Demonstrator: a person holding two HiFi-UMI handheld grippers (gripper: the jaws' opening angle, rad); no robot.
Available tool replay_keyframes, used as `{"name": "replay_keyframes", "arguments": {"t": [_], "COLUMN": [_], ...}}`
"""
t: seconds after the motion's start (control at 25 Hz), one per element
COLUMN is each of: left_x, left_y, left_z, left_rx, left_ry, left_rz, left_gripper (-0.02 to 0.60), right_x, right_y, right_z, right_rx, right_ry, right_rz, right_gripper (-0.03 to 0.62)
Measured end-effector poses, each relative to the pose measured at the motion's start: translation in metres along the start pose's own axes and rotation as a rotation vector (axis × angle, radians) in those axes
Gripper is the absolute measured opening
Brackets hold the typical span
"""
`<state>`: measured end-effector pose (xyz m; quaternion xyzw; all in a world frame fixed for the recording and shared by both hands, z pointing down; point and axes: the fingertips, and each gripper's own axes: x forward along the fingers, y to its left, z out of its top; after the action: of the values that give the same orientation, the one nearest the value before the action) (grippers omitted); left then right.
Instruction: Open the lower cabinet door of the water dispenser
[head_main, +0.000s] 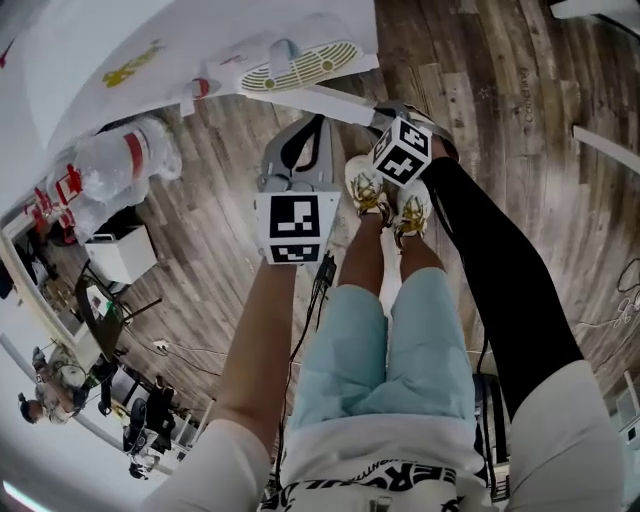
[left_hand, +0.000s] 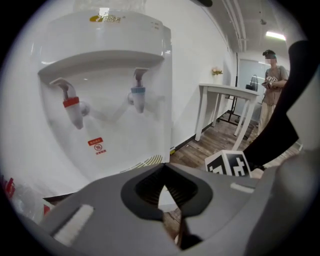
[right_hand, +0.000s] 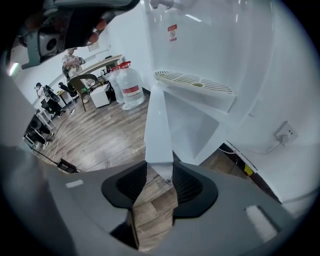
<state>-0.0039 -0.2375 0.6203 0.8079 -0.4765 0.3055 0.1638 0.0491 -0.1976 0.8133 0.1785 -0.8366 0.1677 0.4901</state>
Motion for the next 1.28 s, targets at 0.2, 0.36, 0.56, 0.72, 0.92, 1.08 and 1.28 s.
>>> {"name": "replay_keyframes", "arguments": {"t": [0.2, 0.36, 0.56, 0.72, 0.92, 1.08, 1.28], "left_x": [-0.019, -0.032, -0.044, -0.053, -0.056, -0.058, -0.066], "left_y": [-0.005, -0.006, -0.005, -0.003, -0.007, -0.008, -0.003], "left_z": [-0.006, -0.019, -0.033, -0.038, -0.049, -0.057, -0.067], "left_rx": [-0.036, -0.077, -0.094, -0.094, -0.096, -0.107, -0.110], "left_ry": [0.000, 0.016, 0.046, 0.062, 0.059, 0.055, 0.048], "left_rz": [0.044, 0.087, 0.123, 0.135, 0.141, 0.136, 0.118], "left_gripper": [0.055, 0.055, 0.055, 0.055, 0.055, 0.055, 0.055], "right_x": [0.001, 0.001, 0.000, 0.001, 0.001, 0.001, 0.003], "right_y": [0.002, 0.007, 0.019, 0.023, 0.031, 0.042, 0.064], "right_z": [0.001, 0.001, 0.000, -0.001, -0.007, -0.009, -0.007], "right_rx": [-0.006, -0.029, -0.044, -0.056, -0.097, -0.139, -0.117], "right_ry": [-0.009, -0.021, -0.026, -0.024, -0.020, -0.008, 0.005], "right_rz": [0.000, 0.001, 0.026, 0.030, 0.034, 0.037, 0.055], "right_gripper": [0.161, 0.161, 0.149, 0.147, 0.148, 0.149, 0.149]}}
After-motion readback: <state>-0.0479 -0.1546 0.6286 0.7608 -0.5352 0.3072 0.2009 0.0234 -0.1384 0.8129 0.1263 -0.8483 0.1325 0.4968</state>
